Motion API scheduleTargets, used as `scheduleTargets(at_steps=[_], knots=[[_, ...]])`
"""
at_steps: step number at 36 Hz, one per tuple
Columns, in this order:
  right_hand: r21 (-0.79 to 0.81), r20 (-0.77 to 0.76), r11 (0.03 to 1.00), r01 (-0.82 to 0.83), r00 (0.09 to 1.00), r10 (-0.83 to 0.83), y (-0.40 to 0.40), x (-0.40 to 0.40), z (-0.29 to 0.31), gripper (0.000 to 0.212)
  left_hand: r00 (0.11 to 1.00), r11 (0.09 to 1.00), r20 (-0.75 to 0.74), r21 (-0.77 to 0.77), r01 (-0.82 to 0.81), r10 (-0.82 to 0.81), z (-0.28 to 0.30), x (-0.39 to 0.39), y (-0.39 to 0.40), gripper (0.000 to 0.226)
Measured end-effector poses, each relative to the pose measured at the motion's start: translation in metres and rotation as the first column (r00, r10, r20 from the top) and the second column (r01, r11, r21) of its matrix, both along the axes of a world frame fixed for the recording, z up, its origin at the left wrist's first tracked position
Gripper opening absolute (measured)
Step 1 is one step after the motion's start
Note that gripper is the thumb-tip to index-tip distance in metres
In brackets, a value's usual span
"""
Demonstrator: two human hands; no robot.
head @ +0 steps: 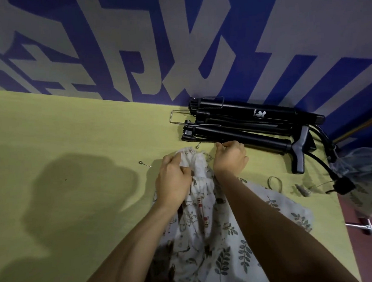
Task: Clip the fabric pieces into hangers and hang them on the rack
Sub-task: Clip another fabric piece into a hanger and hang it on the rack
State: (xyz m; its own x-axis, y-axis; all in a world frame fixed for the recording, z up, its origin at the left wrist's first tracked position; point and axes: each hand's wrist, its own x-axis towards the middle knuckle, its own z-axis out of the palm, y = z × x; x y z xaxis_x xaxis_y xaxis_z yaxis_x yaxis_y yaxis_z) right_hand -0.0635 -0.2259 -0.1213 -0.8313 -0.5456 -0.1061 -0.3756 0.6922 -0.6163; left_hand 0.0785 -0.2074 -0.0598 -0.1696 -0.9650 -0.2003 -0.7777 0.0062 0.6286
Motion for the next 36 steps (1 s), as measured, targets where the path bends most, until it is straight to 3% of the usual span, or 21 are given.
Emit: scheduleTargets(at_steps=[9, 14, 20, 24, 28, 31, 36], knots=[[0.030, -0.001, 0.997, -0.075, 0.997, 0.075, 0.005, -0.004, 0.005, 0.020, 0.995, 0.997, -0.065, 0.000, 0.074, -0.074, -0.004, 0.004, -0.001, 0.050], [-0.108, 0.074, 0.987, -0.121, 0.989, 0.130, 0.024, -0.011, 0.015, 0.011, 0.989, 0.995, -0.110, -0.003, 0.096, -0.096, 0.004, -0.002, 0.003, 0.053], [-0.321, 0.237, 0.934, -0.155, 0.942, 0.238, 0.041, -0.020, 0.040, 0.018, 0.988, 0.992, -0.092, -0.011, 0.126, -0.127, 0.019, -0.009, 0.012, 0.059], [-0.450, 0.280, 0.849, -0.278, 0.859, 0.429, 0.056, -0.011, 0.064, 0.017, 0.985, 0.989, -0.092, 0.019, 0.148, -0.146, 0.028, -0.009, 0.020, 0.067], [-0.536, 0.355, 0.720, -0.440, 0.657, 0.665, 0.076, 0.007, 0.073, 0.019, 0.987, 0.991, -0.097, 0.031, 0.132, -0.128, 0.035, -0.005, 0.025, 0.070], [-0.459, 0.308, 0.657, -0.598, 0.586, 0.749, 0.087, 0.013, 0.075, 0.019, 0.987, 0.996, -0.140, 0.029, 0.087, -0.083, 0.045, 0.000, 0.027, 0.070], [-0.285, 0.124, 0.626, -0.726, 0.620, 0.775, 0.092, 0.007, 0.083, 0.017, 0.993, 0.999, -0.112, -0.006, 0.040, -0.041, 0.059, 0.004, 0.028, 0.072]])
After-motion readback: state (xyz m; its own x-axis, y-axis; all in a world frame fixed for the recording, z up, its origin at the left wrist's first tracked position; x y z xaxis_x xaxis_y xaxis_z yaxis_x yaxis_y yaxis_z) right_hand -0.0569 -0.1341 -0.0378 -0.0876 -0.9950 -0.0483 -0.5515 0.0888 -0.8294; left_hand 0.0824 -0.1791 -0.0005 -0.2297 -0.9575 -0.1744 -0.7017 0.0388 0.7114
